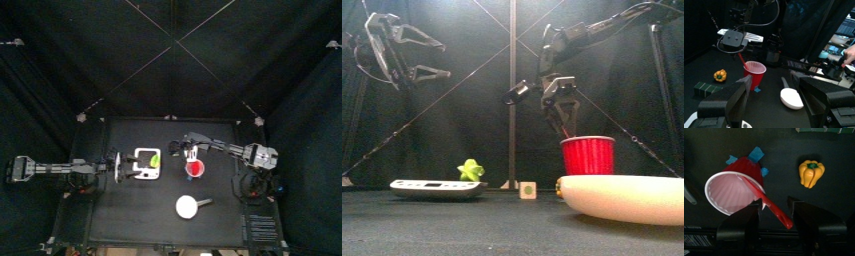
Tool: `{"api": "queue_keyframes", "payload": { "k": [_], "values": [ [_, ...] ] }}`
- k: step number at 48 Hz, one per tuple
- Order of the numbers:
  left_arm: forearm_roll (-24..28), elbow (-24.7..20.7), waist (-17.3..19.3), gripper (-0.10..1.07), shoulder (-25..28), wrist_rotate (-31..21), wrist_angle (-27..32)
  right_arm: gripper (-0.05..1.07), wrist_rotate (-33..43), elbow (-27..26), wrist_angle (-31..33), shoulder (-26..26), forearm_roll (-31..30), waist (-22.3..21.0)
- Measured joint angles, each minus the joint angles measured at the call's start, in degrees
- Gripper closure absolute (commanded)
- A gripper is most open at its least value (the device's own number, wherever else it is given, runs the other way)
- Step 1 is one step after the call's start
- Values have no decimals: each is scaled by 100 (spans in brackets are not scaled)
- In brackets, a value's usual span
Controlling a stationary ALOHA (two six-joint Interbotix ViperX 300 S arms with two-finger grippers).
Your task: Grab knife
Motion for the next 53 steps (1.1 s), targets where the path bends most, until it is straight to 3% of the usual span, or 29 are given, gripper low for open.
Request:
{"api": "queue_keyframes", "payload": {
  "k": [35, 53],
  "values": [
    [0, 18, 9, 1, 9, 0, 0, 43, 18, 62, 114, -229, 88, 26],
    [0, 18, 9, 1, 0, 0, 0, 63, 88, 413, 105, -712, -62, 132]
  ]
}}
